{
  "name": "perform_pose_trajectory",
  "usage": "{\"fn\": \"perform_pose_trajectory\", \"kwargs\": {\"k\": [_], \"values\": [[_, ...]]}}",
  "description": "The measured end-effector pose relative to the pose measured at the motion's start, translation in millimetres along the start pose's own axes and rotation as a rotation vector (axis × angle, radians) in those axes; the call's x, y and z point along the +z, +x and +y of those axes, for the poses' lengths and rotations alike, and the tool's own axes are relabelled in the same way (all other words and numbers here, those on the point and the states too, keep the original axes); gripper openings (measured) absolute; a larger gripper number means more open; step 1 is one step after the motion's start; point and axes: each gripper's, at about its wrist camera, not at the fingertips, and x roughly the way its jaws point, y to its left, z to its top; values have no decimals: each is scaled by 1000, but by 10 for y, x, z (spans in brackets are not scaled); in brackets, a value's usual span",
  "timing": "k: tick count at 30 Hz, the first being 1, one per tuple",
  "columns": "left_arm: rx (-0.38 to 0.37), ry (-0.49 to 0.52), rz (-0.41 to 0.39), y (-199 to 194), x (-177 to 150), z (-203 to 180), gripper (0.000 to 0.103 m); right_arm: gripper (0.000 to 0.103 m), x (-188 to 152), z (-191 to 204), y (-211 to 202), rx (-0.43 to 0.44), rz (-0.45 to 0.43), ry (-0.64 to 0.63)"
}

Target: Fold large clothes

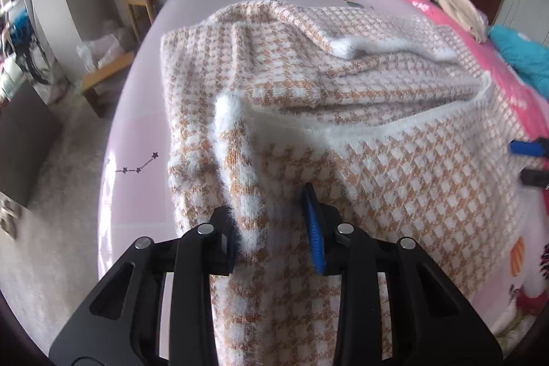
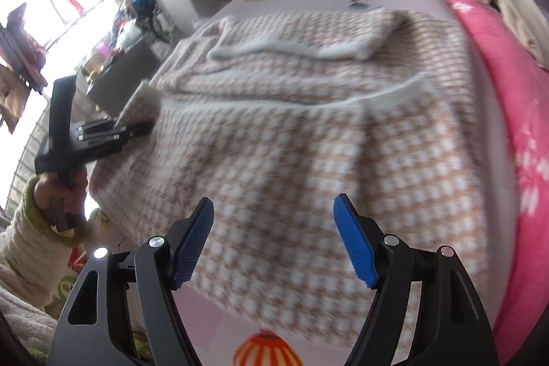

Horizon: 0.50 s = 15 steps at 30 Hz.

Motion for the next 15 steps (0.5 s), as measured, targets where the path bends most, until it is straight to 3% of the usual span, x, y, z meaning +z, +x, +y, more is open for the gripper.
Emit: {"fn": "perform_pose_trajectory", "kwargs": {"k": [5,7,15], "values": [[113,78,-11,-15,11,-196,26,70,39,-449,-341,-66,-89,93],[140,97,-13,-15,18,-246,25,64,138,-632,-369,-74,-106,127],[164,84,-6,-6,40,-258,25,48,526,-1038,101,-134,-40,164]]}}
